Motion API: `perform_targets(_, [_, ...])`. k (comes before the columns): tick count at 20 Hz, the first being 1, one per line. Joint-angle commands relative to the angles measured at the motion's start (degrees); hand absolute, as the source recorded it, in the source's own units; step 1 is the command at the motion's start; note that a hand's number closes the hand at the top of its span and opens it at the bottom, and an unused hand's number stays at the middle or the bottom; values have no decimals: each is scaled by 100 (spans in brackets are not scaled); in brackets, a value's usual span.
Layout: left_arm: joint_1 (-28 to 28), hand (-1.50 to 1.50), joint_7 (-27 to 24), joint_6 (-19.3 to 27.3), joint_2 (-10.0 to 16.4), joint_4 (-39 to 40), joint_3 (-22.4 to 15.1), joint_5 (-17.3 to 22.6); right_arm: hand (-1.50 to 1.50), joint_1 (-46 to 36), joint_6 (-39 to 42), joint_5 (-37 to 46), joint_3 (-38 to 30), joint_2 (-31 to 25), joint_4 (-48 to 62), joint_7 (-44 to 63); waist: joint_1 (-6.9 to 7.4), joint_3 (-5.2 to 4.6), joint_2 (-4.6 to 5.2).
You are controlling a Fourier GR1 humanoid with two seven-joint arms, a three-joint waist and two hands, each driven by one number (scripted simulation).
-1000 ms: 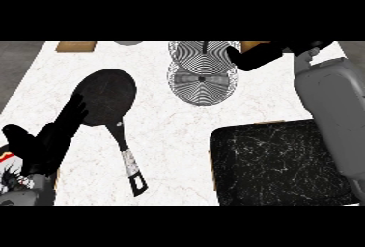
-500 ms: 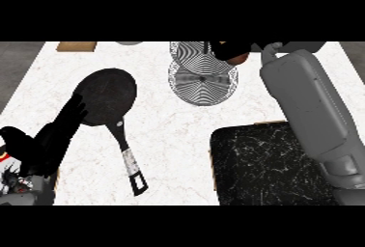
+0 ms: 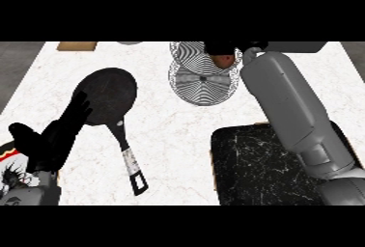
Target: Pick the pear from the tray and place it in the tiered basket
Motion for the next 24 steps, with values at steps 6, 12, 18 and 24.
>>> perform_targets(6, [-218,0,198,-345,335,-7,289,256,150,-512,-1403,-15,-597,569,876,-420,70,0,16])
perform_targets(12, [210,0,-326,-233,-54,39,-9,-55,-150,-1009,-1683,164,-708,646,1840,-792,96,-3,28])
perform_targets(18, [74,0,59,-123,-16,-187,77,-12,-150,-1001,-1543,-638,-1497,521,1978,-1460,132,3,45])
perform_targets(24, [28,0,236,-277,115,-257,186,150,-150,-1251,-1435,-1463,-2258,563,1755,-1231,90,4,18])
